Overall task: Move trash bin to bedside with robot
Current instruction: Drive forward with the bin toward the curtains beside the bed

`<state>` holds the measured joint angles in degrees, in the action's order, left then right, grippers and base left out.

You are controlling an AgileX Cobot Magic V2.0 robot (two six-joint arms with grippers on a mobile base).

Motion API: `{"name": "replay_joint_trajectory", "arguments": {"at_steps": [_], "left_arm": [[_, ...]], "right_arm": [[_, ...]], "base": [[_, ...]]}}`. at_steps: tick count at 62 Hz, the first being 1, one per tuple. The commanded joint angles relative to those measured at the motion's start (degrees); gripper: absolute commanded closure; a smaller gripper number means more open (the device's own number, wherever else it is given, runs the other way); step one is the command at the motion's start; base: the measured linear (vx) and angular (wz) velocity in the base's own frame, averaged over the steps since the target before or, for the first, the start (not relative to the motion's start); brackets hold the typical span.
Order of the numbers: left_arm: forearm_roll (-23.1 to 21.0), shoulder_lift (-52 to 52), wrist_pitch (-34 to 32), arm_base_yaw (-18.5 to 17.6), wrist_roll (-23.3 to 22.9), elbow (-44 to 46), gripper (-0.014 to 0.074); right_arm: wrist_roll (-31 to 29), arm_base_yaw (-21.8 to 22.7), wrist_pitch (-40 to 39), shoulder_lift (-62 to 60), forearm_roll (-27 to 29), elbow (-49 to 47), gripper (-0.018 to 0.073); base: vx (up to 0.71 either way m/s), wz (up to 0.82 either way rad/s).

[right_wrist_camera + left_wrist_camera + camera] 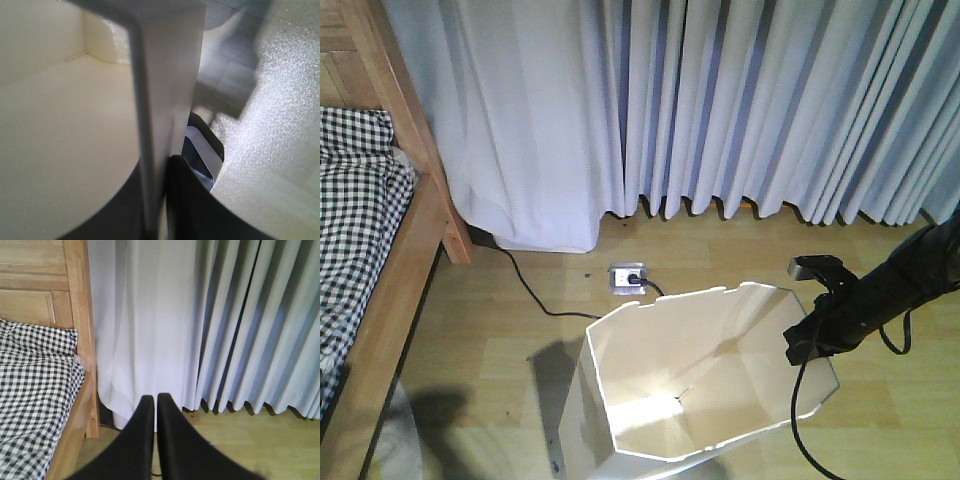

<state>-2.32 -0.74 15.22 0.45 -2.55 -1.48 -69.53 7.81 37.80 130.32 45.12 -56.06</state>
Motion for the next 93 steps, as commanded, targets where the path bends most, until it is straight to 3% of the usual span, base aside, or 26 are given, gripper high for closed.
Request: {"name": "replay_joint_trajectory", "arguments": {"at_steps": [1, 93], "left_arm": [[-0.24, -0.78, -3.95, 0.02, -0.35, -0.67, 0.0602], [-0.24, -0.78, -3.95, 0.02, -0.35, -0.67, 0.0602]], "right_arm": [[-0.4, 0.12, 10.16, -4.22, 4.3, -0.73, 0.0564], [-0.4, 0.12, 10.16, -4.22, 4.3, -0.73, 0.0564]], "base": [[0.15, 0.02], [0.08, 0.01]]}}
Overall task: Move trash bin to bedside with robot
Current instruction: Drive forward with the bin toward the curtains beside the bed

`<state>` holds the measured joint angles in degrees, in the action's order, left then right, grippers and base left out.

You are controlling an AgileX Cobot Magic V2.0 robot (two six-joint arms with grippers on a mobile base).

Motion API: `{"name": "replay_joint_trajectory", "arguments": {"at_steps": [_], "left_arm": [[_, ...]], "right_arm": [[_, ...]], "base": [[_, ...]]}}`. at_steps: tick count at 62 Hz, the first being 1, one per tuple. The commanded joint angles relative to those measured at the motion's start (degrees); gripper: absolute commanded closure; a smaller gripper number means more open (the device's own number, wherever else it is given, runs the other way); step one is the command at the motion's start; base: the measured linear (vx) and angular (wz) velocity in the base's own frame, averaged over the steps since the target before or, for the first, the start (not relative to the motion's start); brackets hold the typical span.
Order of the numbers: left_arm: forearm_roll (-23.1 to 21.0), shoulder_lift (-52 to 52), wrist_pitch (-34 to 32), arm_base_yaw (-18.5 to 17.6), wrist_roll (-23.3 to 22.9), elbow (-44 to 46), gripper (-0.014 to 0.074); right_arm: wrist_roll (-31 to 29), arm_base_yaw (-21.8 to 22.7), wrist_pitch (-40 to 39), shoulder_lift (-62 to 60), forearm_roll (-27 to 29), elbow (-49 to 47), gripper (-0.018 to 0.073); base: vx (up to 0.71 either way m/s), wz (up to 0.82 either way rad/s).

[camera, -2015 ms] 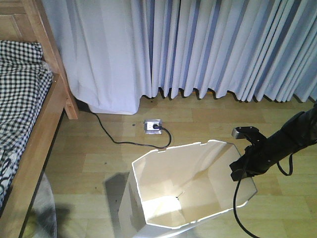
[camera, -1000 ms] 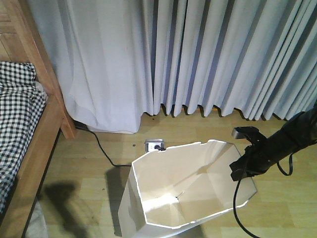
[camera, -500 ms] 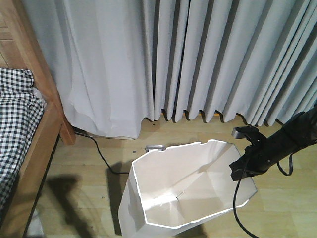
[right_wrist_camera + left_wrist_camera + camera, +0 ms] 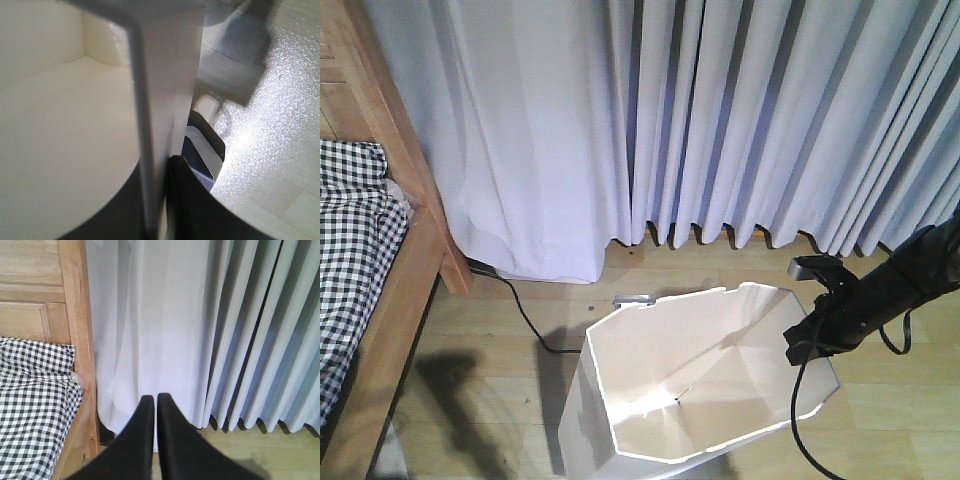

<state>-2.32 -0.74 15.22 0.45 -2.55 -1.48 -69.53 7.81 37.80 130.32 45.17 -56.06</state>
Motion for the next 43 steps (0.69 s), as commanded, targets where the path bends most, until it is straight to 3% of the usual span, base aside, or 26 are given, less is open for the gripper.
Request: {"name": "replay_joint_trajectory", "arguments": {"at_steps": [1, 43], "left_arm": [[-0.24, -0.78, -3.95, 0.02, -0.35, -0.67, 0.0602], [-0.24, -0.78, -3.95, 0.02, -0.35, -0.67, 0.0602]], "right_arm": [[-0.4, 0.12, 10.16, -4.22, 4.25, -0.73, 0.0564], [-0.44, 0.12, 9.22, -4.17, 4.5, -0.73, 0.0564]], "base": [[0.0, 0.0], [0.0, 0.0]]}}
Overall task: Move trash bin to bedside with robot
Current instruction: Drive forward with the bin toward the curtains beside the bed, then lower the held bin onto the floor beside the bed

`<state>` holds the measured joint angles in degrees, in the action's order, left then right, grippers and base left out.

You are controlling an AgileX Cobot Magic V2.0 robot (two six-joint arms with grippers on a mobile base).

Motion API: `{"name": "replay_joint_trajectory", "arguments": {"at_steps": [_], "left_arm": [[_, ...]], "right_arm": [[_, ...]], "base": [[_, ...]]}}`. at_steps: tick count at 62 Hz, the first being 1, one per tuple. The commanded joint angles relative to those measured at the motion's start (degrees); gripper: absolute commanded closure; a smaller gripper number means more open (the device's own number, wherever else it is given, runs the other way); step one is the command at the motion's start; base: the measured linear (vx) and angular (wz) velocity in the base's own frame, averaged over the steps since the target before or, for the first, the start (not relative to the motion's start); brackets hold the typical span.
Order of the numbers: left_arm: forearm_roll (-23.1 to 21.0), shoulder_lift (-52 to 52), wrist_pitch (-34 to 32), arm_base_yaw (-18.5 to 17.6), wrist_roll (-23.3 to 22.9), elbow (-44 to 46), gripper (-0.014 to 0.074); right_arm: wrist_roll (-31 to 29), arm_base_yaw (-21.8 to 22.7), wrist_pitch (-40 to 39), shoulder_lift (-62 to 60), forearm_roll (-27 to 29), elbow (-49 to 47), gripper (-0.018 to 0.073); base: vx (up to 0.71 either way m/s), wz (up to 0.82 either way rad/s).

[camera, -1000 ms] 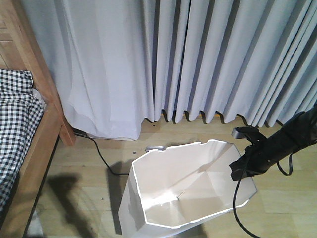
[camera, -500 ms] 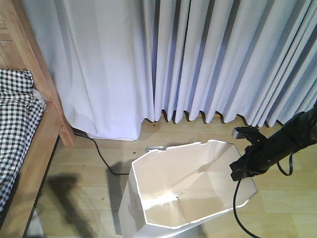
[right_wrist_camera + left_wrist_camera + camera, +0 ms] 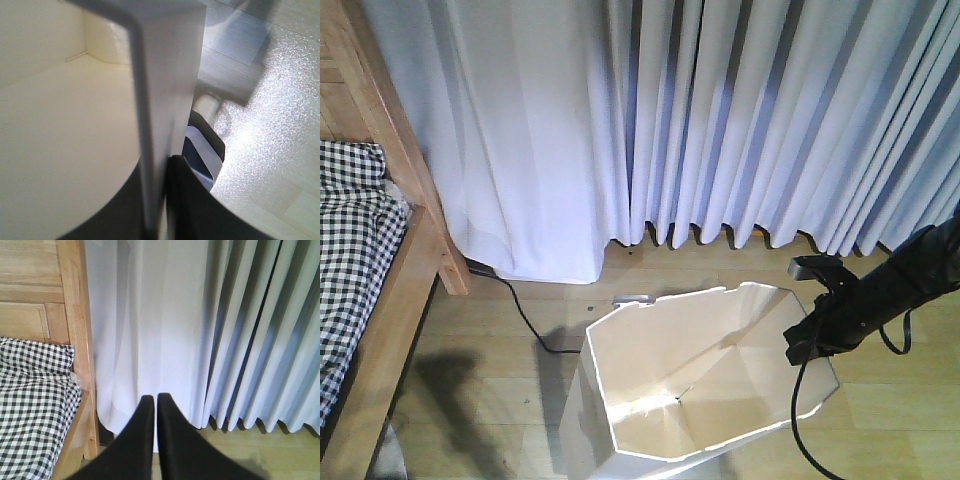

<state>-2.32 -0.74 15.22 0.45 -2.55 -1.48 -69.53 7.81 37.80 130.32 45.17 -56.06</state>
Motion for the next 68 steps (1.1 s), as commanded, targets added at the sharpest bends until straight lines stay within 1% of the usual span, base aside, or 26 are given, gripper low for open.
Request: {"name": "replay_joint_trajectory", "arguments": {"at_steps": [1, 9, 24, 29, 36, 43, 68], "left_arm": [[-0.24, -0.78, -3.95, 0.02, -0.35, -0.67, 0.0602], [-0.24, -0.78, -3.95, 0.02, -0.35, -0.67, 0.0602], [-0.24, -0.78, -3.95, 0.02, -0.35, -0.67, 0.0602], [-0.24, -0.78, -3.95, 0.02, -0.35, -0.67, 0.0602], [-0.24, -0.78, -3.95, 0.02, -0.35, -0.67, 0.0602], [-0.24, -0.78, -3.95, 0.02, -0.35, -0.67, 0.0602], [-0.24, -0.78, -3.95, 0.02, -0.35, -0.67, 0.0602]], "right_arm": [[-0.38, 0.12, 9.07, -4.17, 4.67, -0.73, 0.0564], [-0.34, 0.12, 7.92, -4.17, 5.88, -0.73, 0.0564], [-0.34, 0.12, -3.95, -4.17, 8.73, -0.94, 0.0564], [-0.34, 0.17, -6.18, -3.72, 8.64, -2.19, 0.0564], [0.16, 0.17, -5.6, -1.36, 8.59, -5.8, 0.0564], [2.81, 0.17, -5.18, 2.06, 8.65, -9.55, 0.0564], [5.44, 0.17, -6.05, 12.49, 8.96, -19.62, 0.0564]], "base": [[0.0, 0.0], [0.0, 0.0], [0.0, 0.0], [0.0, 0.0], [0.0, 0.0], [0.0, 0.0], [0.0, 0.0]]}}
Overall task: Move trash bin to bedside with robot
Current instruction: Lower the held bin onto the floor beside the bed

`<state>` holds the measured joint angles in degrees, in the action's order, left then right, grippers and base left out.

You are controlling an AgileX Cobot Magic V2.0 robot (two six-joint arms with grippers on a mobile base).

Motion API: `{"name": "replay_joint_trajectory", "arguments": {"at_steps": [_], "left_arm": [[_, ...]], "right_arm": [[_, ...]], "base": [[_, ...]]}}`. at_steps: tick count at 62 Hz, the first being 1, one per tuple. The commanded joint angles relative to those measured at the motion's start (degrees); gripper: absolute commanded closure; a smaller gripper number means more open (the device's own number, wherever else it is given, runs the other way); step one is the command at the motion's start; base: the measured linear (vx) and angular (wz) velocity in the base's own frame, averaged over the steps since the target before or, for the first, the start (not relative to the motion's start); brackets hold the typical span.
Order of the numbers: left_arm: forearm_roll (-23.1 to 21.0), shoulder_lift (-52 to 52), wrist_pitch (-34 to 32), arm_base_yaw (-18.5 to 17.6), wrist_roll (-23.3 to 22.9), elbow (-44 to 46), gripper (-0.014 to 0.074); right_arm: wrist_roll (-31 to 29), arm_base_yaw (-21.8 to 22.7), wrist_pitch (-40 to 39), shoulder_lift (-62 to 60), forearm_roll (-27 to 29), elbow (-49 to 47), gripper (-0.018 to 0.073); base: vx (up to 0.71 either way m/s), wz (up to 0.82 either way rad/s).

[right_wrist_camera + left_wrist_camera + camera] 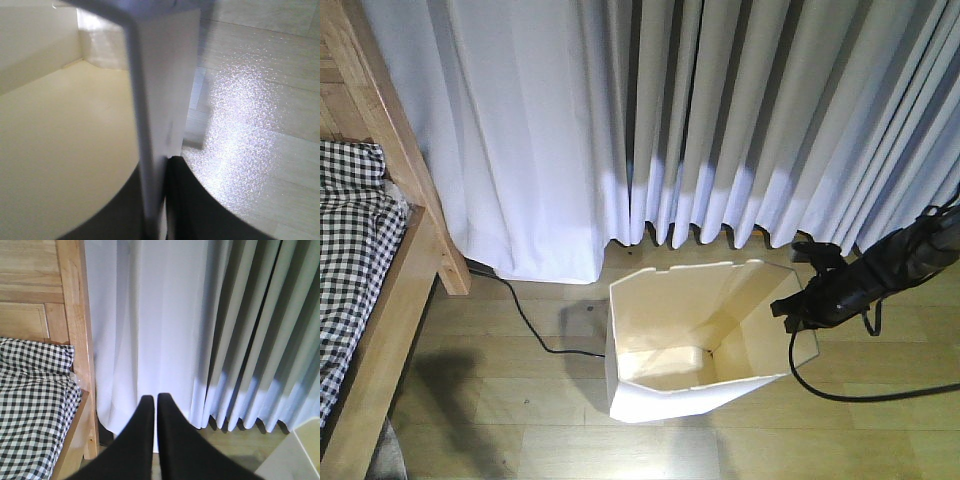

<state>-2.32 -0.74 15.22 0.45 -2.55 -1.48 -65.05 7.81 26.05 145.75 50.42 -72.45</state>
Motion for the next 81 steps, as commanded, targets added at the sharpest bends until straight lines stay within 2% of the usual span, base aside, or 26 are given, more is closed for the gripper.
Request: {"name": "replay_joint_trajectory", "arguments": {"at_steps": [1, 32, 50, 61, 81], "left_arm": [[-0.24, -0.78, -3.95, 0.02, -0.35, -0.67, 0.0602], [-0.24, -0.78, -3.95, 0.02, -0.35, -0.67, 0.0602], [-0.24, -0.78, -3.95, 0.02, -0.35, -0.67, 0.0602], [-0.24, -0.78, -3.95, 0.02, -0.35, -0.67, 0.0602], [-0.24, -0.78, -3.95, 0.02, -0.35, -0.67, 0.0602]], "right_arm": [[1.15, 0.17, 5.74, -2.47, 3.71, -3.69, 0.0564], [1.43, 0.06, 3.88, 10.19, 5.54, -13.6, 0.0564], [9.64, 0.06, 3.9, 17.11, 4.23, -20.65, 0.0564], [13.51, -0.01, 4.43, 19.66, 0.08, -24.68, 0.0564], [16.32, -0.01, 9.85, 25.31, -2.81, -33.71, 0.0562]], "base": [[0.0, 0.0], [0.0, 0.0], [0.0, 0.0], [0.0, 0.0], [0.0, 0.0]]}}
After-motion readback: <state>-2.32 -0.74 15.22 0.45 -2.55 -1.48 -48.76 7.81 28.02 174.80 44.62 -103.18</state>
